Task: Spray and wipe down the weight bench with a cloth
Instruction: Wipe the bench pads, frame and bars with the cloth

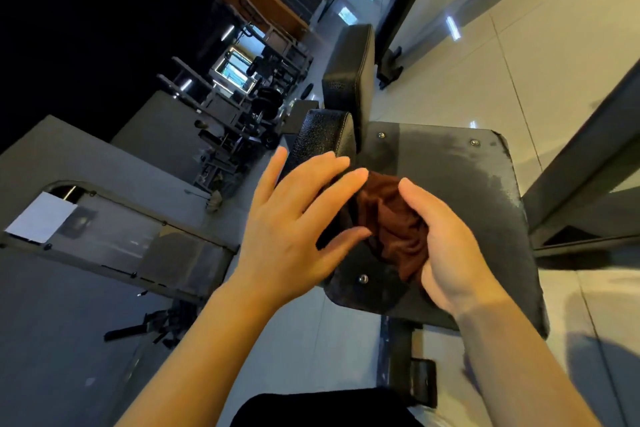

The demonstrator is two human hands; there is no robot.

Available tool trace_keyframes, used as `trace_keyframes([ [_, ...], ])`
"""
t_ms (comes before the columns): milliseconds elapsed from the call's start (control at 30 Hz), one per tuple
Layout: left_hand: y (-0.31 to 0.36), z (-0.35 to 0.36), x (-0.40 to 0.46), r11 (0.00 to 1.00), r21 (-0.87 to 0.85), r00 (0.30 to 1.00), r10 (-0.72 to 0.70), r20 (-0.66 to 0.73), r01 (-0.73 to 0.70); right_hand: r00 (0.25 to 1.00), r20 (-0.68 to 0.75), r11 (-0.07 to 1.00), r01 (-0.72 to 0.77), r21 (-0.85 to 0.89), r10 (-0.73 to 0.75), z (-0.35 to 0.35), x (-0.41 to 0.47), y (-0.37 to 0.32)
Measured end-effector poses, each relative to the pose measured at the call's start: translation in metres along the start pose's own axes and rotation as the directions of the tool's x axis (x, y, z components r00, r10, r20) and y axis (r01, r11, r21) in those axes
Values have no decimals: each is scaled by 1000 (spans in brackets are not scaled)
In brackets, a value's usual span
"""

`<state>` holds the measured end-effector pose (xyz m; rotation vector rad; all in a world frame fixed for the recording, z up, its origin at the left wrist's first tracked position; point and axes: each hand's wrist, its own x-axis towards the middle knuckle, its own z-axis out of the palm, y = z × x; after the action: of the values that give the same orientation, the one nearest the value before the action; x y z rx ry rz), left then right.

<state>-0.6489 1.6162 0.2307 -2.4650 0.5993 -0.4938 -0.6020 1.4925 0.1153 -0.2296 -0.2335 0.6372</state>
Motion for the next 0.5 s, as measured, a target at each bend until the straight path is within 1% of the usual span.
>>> trace_keyframes([
  [67, 14, -3, 16, 997, -62, 993, -30, 118, 38, 992, 122, 992, 41, -119, -26, -2, -8, -4],
  [133, 20, -8, 28, 974, -195, 971, -66, 228, 112, 971, 235, 941, 129, -314, -55, -6, -16, -8],
  [200, 23, -14, 30, 925, -328, 963, -112, 245, 191, 950, 312, 840, 194, -507, -32, -8, -22, -17],
  [267, 31, -19, 24, 883, -392, 957, -177, 229, 257, 946, 325, 696, 232, -680, 2, -10, -28, -22],
  [300, 36, -21, 20, 894, -364, 959, -200, 200, 262, 946, 323, 626, 248, -740, 7, -11, -30, -22],
  [333, 40, -23, 14, 931, -286, 972, -193, 136, 225, 947, 321, 585, 259, -769, 2, -11, -32, -22],
  [367, 43, -24, 7, 971, -176, 986, -157, 54, 164, 952, 306, 581, 257, -772, -14, -11, -33, -20],
  [400, 46, -25, 0, 989, -75, 991, -130, -10, 129, 962, 268, 607, 243, -756, -51, -11, -34, -17],
  [433, 47, -26, -6, 991, -8, 990, -133, -49, 132, 972, 204, 638, 231, -735, -116, -12, -32, -14],
  [467, 48, -27, -12, 987, 18, 985, -159, -59, 161, 970, 124, 642, 233, -731, -210, -11, -30, -9],
  [500, 48, -28, -17, 980, 32, 980, -192, -57, 194, 941, 55, 582, 252, -773, -334, -9, -27, -4],
])
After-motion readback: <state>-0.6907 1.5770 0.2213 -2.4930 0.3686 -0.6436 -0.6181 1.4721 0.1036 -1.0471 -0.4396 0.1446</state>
